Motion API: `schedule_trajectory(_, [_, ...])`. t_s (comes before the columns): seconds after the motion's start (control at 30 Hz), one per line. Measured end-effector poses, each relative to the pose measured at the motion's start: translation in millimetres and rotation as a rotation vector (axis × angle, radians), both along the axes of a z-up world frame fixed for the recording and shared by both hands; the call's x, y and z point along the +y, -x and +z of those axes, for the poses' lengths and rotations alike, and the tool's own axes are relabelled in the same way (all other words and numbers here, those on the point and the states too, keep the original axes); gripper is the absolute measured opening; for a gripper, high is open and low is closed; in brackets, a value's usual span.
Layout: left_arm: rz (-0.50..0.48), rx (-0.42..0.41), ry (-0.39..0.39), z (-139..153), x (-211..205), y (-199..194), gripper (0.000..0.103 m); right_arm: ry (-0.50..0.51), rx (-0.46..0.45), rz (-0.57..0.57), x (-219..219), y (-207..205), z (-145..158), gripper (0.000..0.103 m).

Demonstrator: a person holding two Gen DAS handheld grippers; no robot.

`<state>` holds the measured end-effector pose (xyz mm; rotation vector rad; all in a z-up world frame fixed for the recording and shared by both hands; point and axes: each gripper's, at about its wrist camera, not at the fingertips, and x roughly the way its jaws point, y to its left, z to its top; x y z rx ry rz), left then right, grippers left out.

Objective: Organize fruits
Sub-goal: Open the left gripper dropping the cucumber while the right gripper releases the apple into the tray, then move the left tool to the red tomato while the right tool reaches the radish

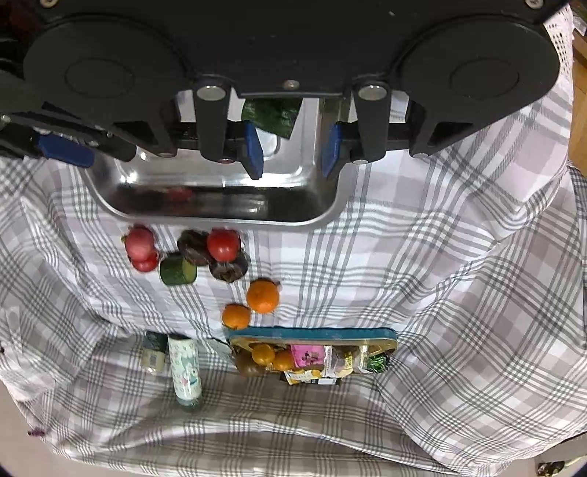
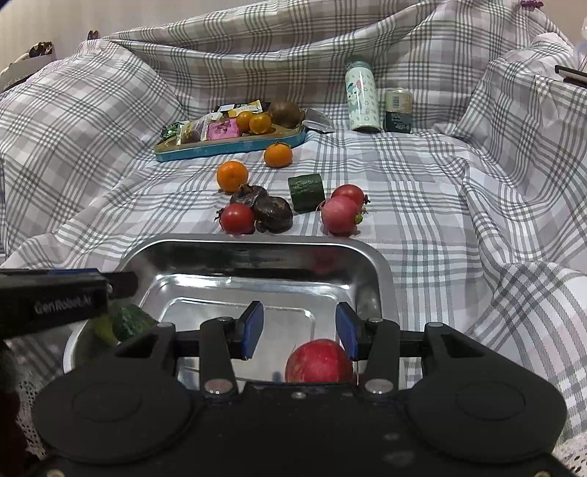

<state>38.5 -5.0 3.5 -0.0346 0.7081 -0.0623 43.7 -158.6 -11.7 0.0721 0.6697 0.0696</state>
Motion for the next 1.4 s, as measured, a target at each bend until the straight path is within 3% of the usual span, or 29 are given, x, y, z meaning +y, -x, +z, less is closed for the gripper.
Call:
schedule_trajectory(0.63, [-0.052,-0.01,-0.037,16,-22,-57,0.045,-0.004,-0.051,-0.081,-37,-67,26,0.047])
schedule_trajectory(1.4, [-0.153,0.038,-0.064,-4,-56,-91,0.045,-0.07,-0.05,-0.055,-46,-111,8,0.047])
